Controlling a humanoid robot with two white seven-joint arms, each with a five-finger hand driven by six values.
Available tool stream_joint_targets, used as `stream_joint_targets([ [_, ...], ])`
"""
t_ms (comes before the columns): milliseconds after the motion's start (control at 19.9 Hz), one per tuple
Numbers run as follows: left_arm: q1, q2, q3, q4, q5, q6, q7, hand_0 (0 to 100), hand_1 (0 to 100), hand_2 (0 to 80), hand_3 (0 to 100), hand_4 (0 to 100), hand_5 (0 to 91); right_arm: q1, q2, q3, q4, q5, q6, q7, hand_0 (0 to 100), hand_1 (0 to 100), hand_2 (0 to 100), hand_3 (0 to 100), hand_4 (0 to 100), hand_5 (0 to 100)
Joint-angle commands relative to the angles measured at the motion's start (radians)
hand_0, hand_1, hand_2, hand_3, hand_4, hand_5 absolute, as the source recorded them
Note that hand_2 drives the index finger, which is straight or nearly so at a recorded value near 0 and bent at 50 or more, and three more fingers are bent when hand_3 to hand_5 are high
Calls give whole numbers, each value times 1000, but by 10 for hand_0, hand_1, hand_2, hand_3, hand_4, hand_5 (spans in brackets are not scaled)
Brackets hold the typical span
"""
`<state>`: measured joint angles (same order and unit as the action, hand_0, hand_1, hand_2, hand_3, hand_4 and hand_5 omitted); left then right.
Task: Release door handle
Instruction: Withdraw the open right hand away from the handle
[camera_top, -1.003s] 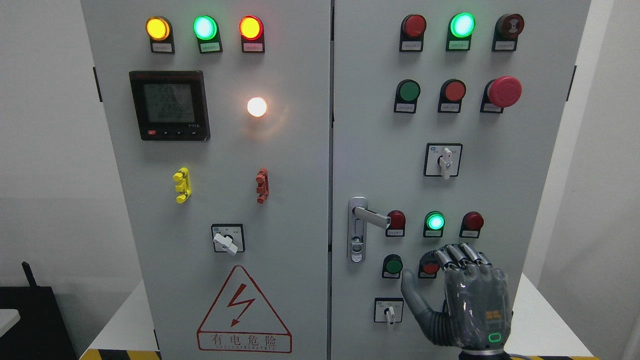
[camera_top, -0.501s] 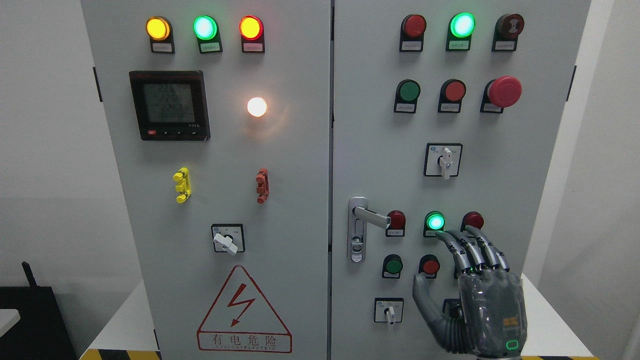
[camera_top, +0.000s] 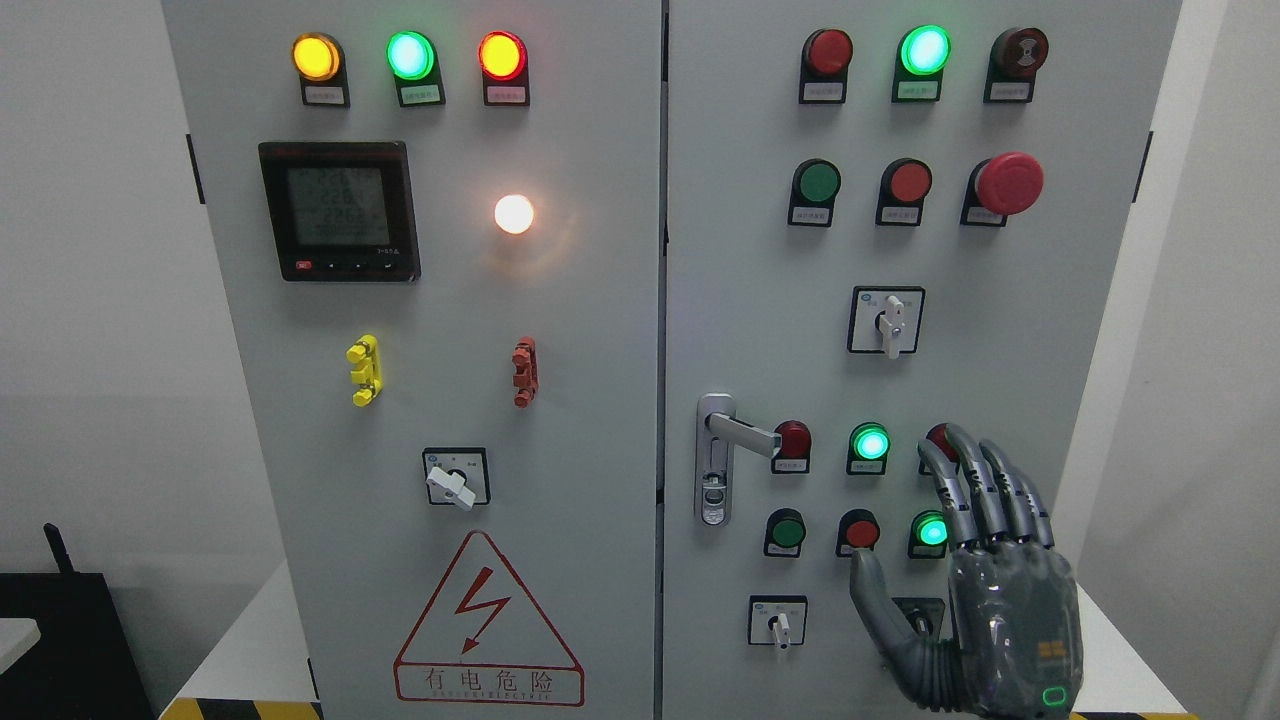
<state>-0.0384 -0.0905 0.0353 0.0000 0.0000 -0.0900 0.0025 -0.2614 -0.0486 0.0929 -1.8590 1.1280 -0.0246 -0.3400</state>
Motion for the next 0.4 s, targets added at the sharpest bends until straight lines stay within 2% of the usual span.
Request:
stream_joint_targets([
  [0, 0, 0, 0, -9, -28, 0, 1, 120, 389, 0, 0, 0, 0, 8, -1, -29, -11, -16, 3, -2, 438, 174, 0, 0, 0, 0],
  [351, 0, 0, 0, -9, -28, 0, 1, 120, 389, 0, 0, 0, 0, 8, -1, -38, -8, -22, 5, -1, 429, 185, 0, 0, 0, 0],
])
